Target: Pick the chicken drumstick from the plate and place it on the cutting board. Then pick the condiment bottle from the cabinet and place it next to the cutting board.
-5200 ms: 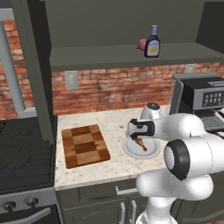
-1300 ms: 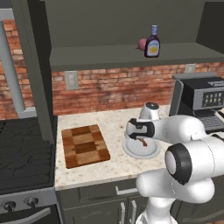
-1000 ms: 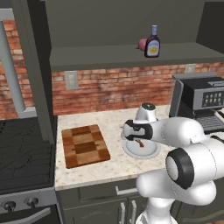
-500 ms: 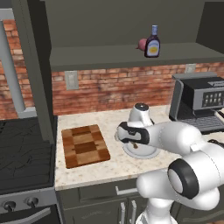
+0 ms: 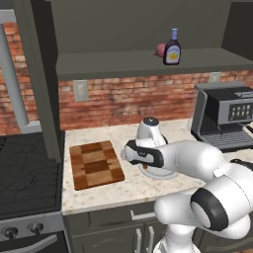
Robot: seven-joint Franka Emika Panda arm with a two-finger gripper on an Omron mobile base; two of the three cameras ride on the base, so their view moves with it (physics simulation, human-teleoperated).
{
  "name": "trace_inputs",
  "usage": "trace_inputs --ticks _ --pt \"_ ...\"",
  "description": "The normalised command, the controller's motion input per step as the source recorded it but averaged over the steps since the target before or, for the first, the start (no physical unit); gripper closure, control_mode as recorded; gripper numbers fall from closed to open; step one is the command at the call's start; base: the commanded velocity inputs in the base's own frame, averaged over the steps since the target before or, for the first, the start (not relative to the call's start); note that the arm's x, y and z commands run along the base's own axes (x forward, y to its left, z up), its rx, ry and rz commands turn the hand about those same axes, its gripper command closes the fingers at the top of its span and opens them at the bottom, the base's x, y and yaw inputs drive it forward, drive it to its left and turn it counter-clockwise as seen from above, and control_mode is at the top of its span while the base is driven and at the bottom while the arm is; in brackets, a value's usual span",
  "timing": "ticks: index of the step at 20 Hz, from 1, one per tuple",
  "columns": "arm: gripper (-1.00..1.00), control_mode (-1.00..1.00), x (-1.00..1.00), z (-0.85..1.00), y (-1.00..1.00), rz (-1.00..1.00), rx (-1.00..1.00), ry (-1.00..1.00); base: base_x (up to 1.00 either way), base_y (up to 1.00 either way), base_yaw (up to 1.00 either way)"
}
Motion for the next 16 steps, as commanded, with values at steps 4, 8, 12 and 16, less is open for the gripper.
trace_inputs --ticks 4,8,12,16 --pt "1.0 -1.0 0.0 0.05 0.34 0.0 0.0 0.0 0.0 0.0 0.0" --pt "1.0 -1.0 0.0 0.05 0.35 0.0 0.0 0.0 0.0 0.0 0.0" --pt "1.0 -1.0 0.0 0.03 0.38 0.0 0.0 0.0 0.0 0.0 0.0" --pt "1.0 -1.0 0.0 0.01 0.38 0.0 0.0 0.0 0.0 0.0 0.0"
